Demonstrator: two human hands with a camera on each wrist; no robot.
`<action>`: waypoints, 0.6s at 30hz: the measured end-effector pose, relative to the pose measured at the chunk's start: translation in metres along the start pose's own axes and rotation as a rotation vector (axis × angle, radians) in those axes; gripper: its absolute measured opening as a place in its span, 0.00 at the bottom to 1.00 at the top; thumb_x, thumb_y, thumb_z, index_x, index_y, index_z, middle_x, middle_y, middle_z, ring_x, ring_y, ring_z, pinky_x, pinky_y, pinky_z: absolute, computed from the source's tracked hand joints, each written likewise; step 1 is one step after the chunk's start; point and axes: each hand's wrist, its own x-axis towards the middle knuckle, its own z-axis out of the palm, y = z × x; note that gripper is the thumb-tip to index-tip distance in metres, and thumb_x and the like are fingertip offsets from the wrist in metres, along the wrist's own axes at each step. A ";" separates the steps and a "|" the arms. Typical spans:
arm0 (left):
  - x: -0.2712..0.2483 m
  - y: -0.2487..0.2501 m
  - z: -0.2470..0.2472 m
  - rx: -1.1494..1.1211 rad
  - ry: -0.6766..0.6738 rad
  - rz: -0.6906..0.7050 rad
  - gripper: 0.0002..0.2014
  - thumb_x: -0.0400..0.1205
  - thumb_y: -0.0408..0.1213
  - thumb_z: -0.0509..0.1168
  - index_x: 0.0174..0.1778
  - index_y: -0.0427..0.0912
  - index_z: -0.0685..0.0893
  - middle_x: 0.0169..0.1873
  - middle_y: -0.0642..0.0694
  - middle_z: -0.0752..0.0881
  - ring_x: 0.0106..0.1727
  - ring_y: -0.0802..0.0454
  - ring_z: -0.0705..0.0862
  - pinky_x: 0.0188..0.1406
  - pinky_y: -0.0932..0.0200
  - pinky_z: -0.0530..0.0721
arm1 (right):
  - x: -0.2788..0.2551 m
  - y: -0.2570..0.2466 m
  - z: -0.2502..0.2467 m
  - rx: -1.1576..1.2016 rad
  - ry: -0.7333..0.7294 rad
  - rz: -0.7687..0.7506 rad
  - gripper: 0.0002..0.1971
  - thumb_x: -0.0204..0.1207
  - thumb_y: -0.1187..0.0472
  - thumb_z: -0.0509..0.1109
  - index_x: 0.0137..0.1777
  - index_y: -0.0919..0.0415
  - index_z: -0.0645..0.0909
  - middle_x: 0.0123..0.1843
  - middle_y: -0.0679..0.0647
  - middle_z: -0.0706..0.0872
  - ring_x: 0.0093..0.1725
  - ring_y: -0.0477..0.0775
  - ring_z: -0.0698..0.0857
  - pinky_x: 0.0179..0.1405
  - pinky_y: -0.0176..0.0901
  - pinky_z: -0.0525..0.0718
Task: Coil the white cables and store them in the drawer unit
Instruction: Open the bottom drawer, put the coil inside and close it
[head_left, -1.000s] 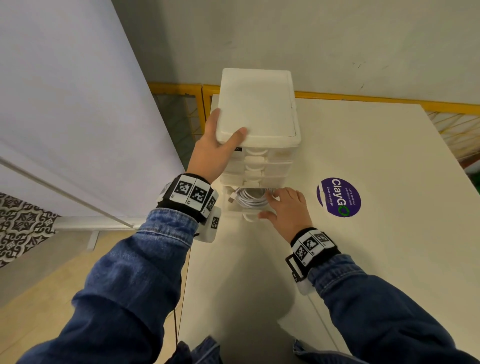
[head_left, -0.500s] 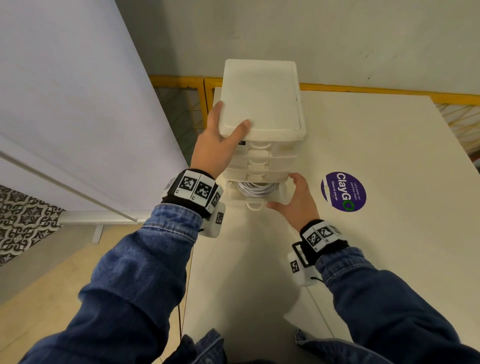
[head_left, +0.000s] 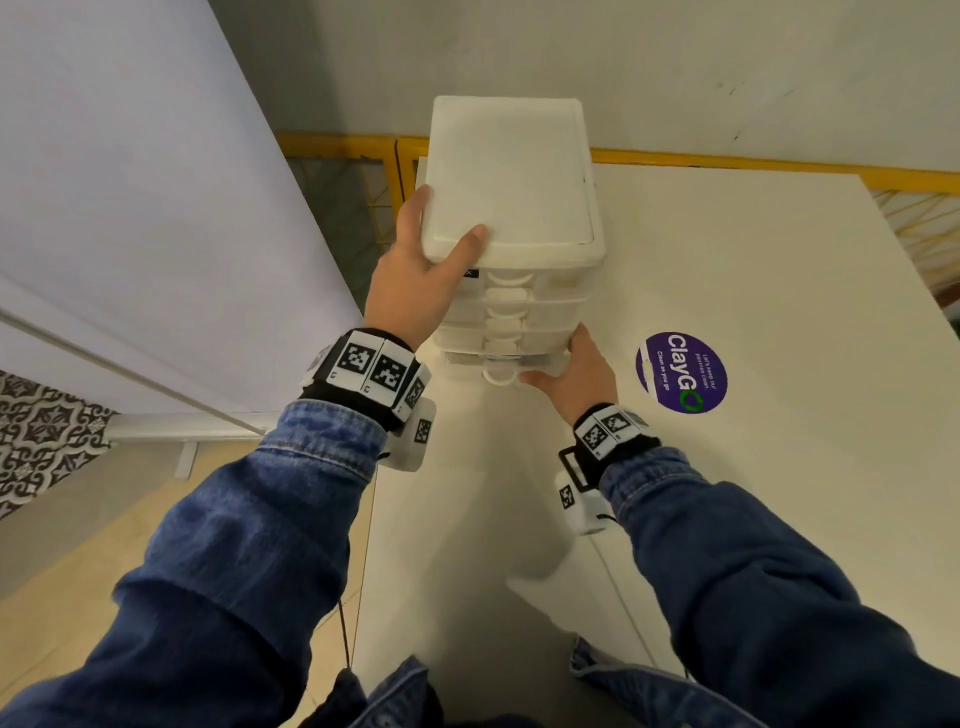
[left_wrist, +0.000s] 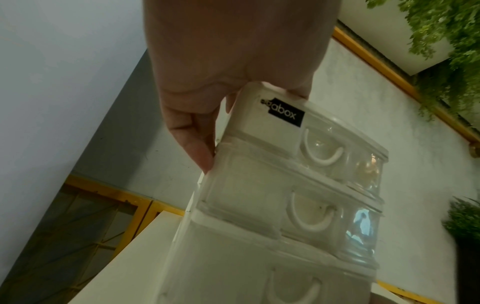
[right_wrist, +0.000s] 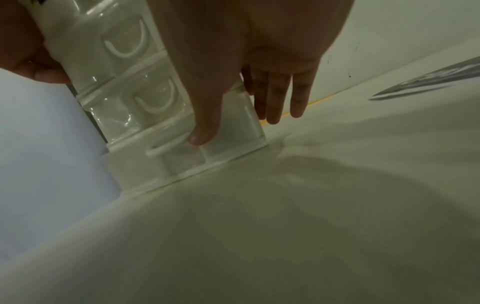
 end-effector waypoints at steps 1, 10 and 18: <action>0.000 -0.001 0.000 -0.004 -0.002 -0.001 0.38 0.75 0.63 0.63 0.78 0.56 0.58 0.64 0.52 0.79 0.63 0.50 0.81 0.67 0.45 0.80 | 0.003 -0.001 0.002 -0.008 0.026 0.015 0.41 0.61 0.51 0.80 0.71 0.58 0.63 0.66 0.58 0.80 0.63 0.63 0.80 0.62 0.57 0.80; 0.000 -0.001 0.001 -0.011 0.028 0.012 0.36 0.77 0.60 0.64 0.78 0.53 0.59 0.60 0.54 0.79 0.60 0.52 0.82 0.65 0.46 0.81 | 0.014 0.002 0.013 0.020 0.028 0.041 0.47 0.61 0.57 0.81 0.75 0.64 0.57 0.71 0.63 0.71 0.67 0.66 0.76 0.67 0.59 0.76; -0.002 0.001 0.001 0.006 0.038 0.010 0.36 0.77 0.59 0.64 0.79 0.53 0.59 0.60 0.55 0.80 0.59 0.54 0.82 0.64 0.48 0.81 | 0.015 -0.002 0.022 0.097 0.110 0.090 0.50 0.52 0.54 0.85 0.72 0.62 0.61 0.68 0.61 0.75 0.66 0.62 0.76 0.66 0.56 0.78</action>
